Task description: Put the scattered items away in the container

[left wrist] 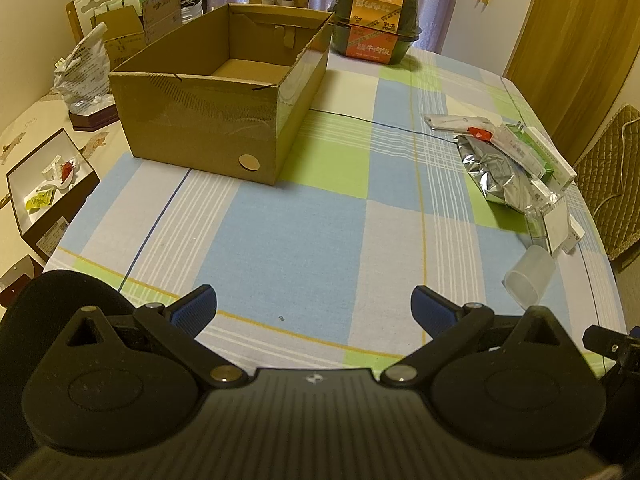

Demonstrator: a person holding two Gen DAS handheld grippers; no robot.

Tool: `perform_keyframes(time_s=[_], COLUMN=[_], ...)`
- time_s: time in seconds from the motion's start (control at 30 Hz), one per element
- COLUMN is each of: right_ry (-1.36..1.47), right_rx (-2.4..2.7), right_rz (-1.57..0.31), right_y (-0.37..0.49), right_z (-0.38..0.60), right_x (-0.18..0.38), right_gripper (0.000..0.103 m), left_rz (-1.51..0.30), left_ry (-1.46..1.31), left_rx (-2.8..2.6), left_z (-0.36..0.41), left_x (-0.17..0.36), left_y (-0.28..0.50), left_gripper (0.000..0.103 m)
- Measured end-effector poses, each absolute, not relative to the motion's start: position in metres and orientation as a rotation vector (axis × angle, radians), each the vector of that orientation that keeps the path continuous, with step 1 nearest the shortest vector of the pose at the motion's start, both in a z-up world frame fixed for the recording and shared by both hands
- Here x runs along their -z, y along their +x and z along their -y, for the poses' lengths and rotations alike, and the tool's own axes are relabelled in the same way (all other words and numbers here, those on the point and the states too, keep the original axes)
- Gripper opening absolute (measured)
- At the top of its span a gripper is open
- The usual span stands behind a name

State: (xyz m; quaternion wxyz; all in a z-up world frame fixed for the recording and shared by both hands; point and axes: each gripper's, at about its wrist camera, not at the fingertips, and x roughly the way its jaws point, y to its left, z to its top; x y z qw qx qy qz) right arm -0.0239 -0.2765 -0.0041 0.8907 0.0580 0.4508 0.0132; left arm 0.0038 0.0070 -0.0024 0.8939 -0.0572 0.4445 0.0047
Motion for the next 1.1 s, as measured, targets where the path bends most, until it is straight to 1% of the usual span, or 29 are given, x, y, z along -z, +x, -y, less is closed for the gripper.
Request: perform_keyframes(time_s=[0.37, 0.57, 0.7, 0.83, 1.0, 1.1], right_ry=[0.121, 0.171, 0.082, -0.092, -0.261, -0.295], right_rx=[-0.025, -0.074, -0.156, -0.239, -0.368, -0.413], right_rz=[-0.941, -0.920, -0.897, -0.912, -0.962, -1.000], right_y=[-0.019, -0.014, -0.001, 0.018, 0.041, 0.055], right_z=[0.276, 0.286, 0.289, 0.288, 0.288, 0.290], right_x=[0.003, -0.006, -0.015, -0.016, 0.000, 0.015], right_gripper=[0.103, 0.103, 0.103, 0.103, 0.103, 0.103], left_rz=[-0.923, -0.919, -0.916, -0.914, -0.906, -0.914], left_ry=[-0.122, -0.129, -0.138, -0.130, -0.096, -0.067], left_rx=[-0.011, 0.003, 0.037, 0.075, 0.139, 0.191], left_z=[-0.008, -0.010, -0.007, 0.000, 0.011, 0.020], left_x=[0.003, 0.001, -0.001, -0.002, 0.001, 0.007], left_y=[0.003, 0.007, 0.015, 0.028, 0.046, 0.059], left_gripper=[0.102, 0.102, 0.102, 0.102, 0.102, 0.102])
